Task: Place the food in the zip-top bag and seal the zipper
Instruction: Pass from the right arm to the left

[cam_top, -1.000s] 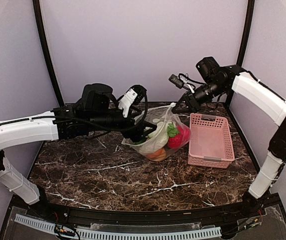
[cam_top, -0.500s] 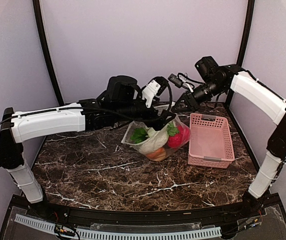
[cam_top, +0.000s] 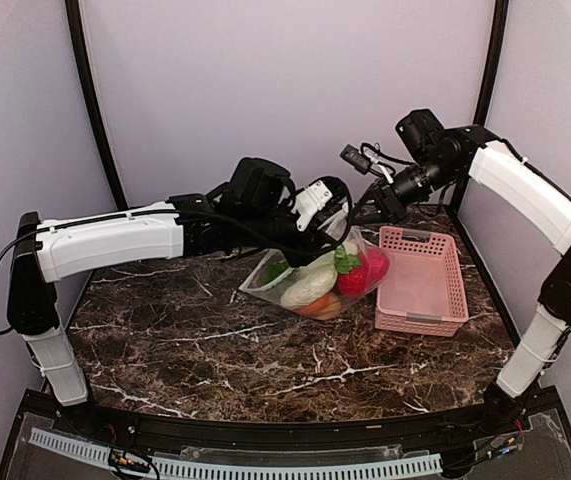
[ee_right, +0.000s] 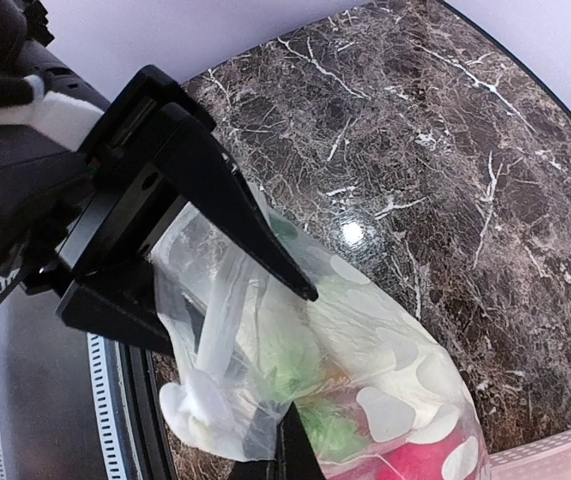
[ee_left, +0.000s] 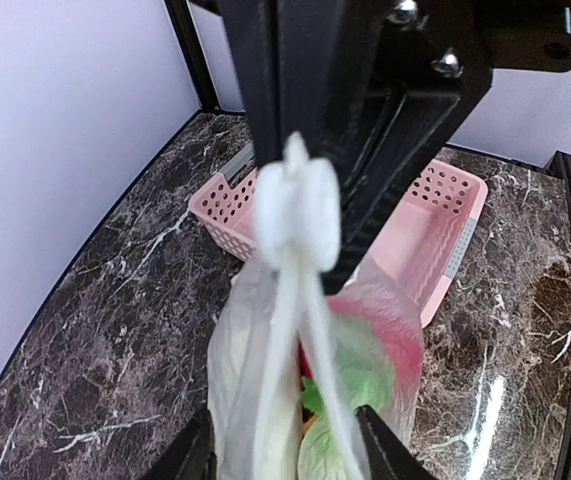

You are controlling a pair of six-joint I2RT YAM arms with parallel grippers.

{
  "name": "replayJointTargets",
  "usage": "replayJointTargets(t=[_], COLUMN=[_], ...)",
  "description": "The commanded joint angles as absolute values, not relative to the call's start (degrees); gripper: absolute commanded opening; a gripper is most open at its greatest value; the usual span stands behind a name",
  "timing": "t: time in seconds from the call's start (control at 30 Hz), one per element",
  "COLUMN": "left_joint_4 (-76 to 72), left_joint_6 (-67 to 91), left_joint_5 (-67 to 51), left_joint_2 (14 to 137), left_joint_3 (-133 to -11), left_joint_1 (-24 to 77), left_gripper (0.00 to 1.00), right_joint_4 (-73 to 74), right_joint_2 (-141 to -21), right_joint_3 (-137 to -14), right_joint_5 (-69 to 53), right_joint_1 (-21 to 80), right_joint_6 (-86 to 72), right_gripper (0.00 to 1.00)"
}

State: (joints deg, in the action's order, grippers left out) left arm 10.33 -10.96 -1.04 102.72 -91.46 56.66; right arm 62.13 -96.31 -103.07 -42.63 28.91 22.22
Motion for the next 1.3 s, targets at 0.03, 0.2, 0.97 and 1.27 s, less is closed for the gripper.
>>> replayJointTargets(t=[0.03, 0.2, 0.97, 1.27], left_joint_4=[13.12, 7.12, 2.03, 0.78], left_joint_6=[-8.7, -6.28, -4.52, -3.76], left_joint_5=[-2.81, -5.52, -11.44, -12.53], left_joint_2=[97.65, 95.39, 94.89, 94.61], left_joint_3=[-88.17, -85.22, -81.24, -79.92], left_joint_1=[54.07, 52.02, 51.06, 51.05], left_gripper=[0.43, 0.28, 0.05, 0.06], right_joint_4=[62.66, 65.82, 59.7, 57.85], right_joint_2=[-94.08, -94.51, -97.29, -100.9], right_joint_3=[-103.73, -104.32, -104.05, -108.28], right_joint_5=[-45.69, -50.64, -47.26, -44.08], right_joint_1=[29.27, 29.27, 29.27, 29.27], right_joint_6=[24.45, 30.06, 23.4, 23.77], right_gripper=[0.0, 0.0, 0.34, 0.33])
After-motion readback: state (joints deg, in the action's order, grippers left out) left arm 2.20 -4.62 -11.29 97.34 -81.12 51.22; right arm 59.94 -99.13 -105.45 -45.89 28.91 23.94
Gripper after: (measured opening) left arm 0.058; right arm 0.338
